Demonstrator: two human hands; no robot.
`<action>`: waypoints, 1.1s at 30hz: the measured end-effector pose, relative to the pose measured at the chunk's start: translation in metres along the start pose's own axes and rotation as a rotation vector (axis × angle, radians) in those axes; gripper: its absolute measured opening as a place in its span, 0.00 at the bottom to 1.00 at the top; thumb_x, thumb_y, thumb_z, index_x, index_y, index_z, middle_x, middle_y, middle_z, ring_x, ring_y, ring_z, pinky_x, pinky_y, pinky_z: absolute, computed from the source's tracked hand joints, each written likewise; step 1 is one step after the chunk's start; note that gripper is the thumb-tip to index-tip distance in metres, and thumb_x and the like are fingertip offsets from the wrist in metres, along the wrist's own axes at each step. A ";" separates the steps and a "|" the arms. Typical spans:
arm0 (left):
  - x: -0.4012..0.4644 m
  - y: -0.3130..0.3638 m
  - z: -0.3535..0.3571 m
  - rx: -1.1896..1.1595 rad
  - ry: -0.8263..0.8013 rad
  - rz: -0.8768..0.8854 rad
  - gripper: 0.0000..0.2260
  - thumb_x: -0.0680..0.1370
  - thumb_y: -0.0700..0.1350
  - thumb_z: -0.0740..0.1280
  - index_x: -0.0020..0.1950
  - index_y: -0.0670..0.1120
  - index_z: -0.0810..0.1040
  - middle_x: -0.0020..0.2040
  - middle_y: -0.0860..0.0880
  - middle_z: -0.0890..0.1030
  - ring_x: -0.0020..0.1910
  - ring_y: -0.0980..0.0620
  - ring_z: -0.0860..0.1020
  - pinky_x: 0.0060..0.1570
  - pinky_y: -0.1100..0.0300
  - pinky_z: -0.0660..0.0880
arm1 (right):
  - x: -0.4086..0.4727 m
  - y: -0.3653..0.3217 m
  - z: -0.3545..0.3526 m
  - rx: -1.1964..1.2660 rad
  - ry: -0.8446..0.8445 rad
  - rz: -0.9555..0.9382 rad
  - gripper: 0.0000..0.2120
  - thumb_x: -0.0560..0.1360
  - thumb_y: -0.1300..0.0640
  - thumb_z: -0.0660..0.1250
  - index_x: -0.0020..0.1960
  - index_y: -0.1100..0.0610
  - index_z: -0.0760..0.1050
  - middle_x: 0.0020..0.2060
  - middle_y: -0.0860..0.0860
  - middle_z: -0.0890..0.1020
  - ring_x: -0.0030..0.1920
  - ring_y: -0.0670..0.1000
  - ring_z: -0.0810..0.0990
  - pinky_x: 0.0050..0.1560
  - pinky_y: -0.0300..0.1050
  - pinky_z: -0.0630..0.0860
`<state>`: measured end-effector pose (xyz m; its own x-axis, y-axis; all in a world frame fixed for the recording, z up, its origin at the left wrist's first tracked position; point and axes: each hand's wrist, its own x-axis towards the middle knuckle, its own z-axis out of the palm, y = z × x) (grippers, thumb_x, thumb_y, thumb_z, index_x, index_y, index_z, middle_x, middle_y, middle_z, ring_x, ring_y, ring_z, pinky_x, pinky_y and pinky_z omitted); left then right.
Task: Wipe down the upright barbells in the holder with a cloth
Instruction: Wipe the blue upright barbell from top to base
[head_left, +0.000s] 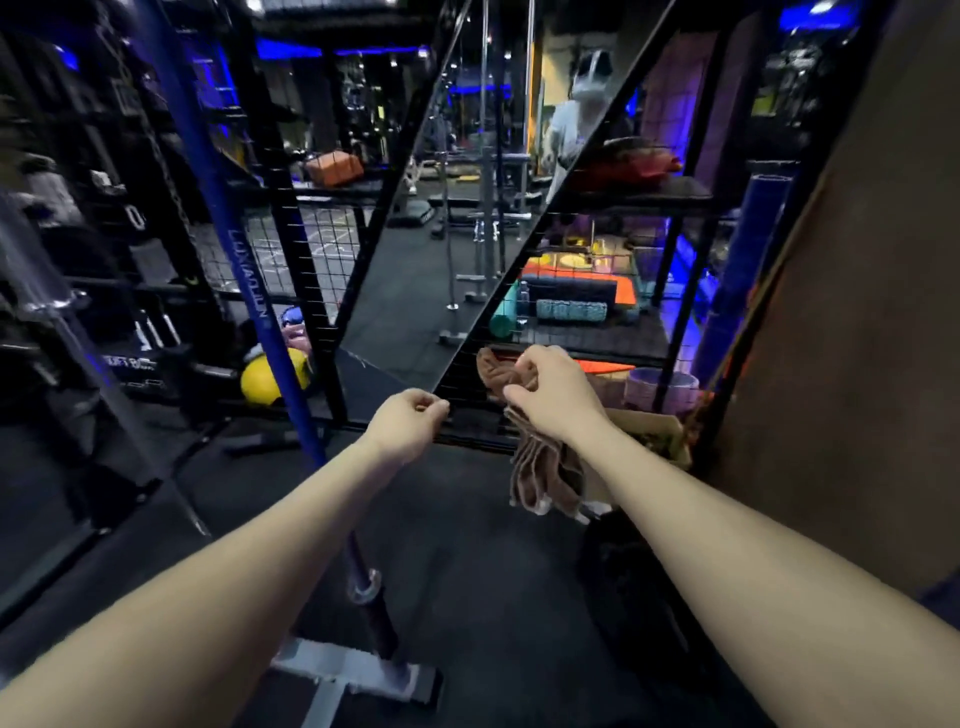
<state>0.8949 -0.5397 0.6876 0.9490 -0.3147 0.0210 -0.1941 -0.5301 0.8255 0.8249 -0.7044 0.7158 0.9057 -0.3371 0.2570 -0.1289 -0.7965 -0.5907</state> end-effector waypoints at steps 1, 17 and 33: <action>0.021 -0.003 0.000 -0.014 -0.006 0.001 0.11 0.80 0.45 0.63 0.54 0.39 0.79 0.42 0.47 0.78 0.36 0.54 0.72 0.36 0.61 0.66 | 0.022 0.000 0.005 -0.004 0.002 0.001 0.08 0.75 0.55 0.67 0.52 0.56 0.73 0.47 0.50 0.70 0.47 0.54 0.73 0.49 0.48 0.71; 0.299 -0.030 -0.024 -0.107 0.133 -0.168 0.12 0.80 0.45 0.63 0.57 0.39 0.78 0.56 0.39 0.81 0.57 0.43 0.78 0.55 0.51 0.74 | 0.321 -0.002 0.106 -0.038 -0.113 -0.177 0.06 0.74 0.55 0.68 0.46 0.54 0.70 0.47 0.53 0.73 0.48 0.56 0.74 0.49 0.49 0.72; 0.526 -0.090 -0.097 -0.134 0.525 -0.520 0.08 0.79 0.46 0.64 0.52 0.43 0.77 0.54 0.38 0.81 0.50 0.42 0.80 0.47 0.52 0.74 | 0.609 -0.040 0.237 0.047 -0.448 -0.550 0.07 0.72 0.56 0.68 0.42 0.53 0.70 0.48 0.55 0.73 0.51 0.60 0.76 0.49 0.51 0.73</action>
<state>1.4353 -0.5810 0.6787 0.9103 0.3850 -0.1518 0.3119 -0.3970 0.8632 1.4772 -0.7589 0.7150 0.9147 0.3546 0.1938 0.4031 -0.7661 -0.5006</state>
